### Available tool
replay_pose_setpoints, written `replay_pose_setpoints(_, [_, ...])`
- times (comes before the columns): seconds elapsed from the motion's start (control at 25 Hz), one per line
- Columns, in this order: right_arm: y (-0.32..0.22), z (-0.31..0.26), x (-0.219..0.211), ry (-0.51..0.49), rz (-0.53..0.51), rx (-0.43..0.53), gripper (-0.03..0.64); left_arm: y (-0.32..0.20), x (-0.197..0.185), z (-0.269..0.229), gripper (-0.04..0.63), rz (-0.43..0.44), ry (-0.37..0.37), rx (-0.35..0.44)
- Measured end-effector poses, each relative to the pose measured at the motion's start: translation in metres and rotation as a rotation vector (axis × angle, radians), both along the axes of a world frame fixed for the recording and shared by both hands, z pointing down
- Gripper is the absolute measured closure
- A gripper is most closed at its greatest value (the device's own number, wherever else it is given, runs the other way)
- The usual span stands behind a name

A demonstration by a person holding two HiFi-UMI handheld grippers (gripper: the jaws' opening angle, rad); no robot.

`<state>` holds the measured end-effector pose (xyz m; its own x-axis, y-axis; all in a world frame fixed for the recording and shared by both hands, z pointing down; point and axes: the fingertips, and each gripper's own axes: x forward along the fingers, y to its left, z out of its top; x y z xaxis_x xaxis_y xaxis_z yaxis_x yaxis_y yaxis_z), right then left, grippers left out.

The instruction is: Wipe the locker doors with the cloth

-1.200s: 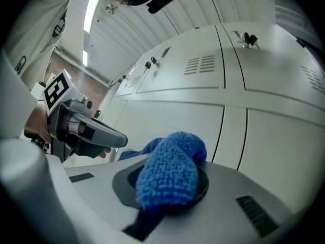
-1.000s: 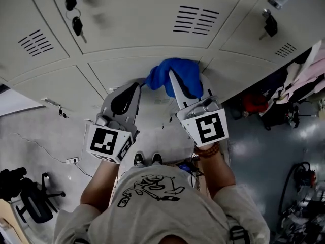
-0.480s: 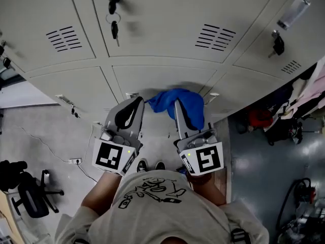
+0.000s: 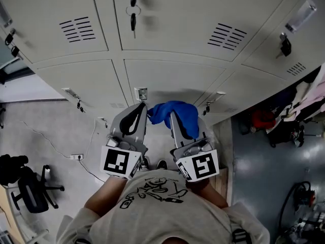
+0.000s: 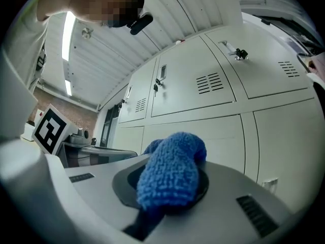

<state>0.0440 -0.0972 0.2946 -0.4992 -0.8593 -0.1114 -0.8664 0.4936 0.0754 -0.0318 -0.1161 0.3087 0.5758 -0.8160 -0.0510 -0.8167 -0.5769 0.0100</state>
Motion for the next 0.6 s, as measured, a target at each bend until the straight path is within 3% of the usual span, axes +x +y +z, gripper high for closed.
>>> replay_pose_setpoints(0.6, [0.014,0.0,0.012,-0.022,0.009,-0.005,0.594,0.017,0.015,-0.006,0.594,0.029,-0.006,0.017])
